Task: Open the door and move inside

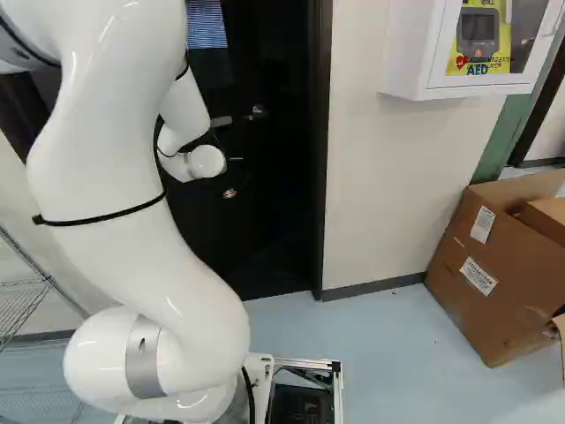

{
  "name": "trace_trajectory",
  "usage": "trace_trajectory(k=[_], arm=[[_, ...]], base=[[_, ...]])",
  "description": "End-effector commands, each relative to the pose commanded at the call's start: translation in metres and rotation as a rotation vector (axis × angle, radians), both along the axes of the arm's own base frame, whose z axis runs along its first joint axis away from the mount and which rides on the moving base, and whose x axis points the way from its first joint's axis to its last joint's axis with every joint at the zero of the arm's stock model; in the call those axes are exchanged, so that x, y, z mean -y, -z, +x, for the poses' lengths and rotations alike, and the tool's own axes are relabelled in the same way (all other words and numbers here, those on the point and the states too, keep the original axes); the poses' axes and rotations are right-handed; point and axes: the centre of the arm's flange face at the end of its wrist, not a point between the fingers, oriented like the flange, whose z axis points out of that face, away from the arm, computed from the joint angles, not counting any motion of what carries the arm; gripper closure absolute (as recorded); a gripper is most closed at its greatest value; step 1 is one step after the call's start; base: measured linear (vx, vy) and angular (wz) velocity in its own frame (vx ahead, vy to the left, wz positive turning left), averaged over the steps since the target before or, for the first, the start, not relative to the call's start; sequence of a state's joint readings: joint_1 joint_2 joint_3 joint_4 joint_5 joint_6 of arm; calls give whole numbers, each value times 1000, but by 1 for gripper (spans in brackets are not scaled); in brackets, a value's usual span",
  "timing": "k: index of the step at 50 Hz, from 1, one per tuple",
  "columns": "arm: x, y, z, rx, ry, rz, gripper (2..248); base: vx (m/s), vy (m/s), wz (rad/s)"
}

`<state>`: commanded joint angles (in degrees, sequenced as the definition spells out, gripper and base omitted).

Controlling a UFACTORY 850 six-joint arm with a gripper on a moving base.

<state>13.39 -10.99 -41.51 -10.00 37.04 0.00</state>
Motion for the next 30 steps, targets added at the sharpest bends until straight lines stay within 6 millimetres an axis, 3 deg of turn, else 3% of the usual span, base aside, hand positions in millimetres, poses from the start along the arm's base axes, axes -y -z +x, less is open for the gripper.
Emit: trace_trajectory(k=[30], arm=[[24,-5,-62,22,23,13,3]], base=[[0,0,0]])
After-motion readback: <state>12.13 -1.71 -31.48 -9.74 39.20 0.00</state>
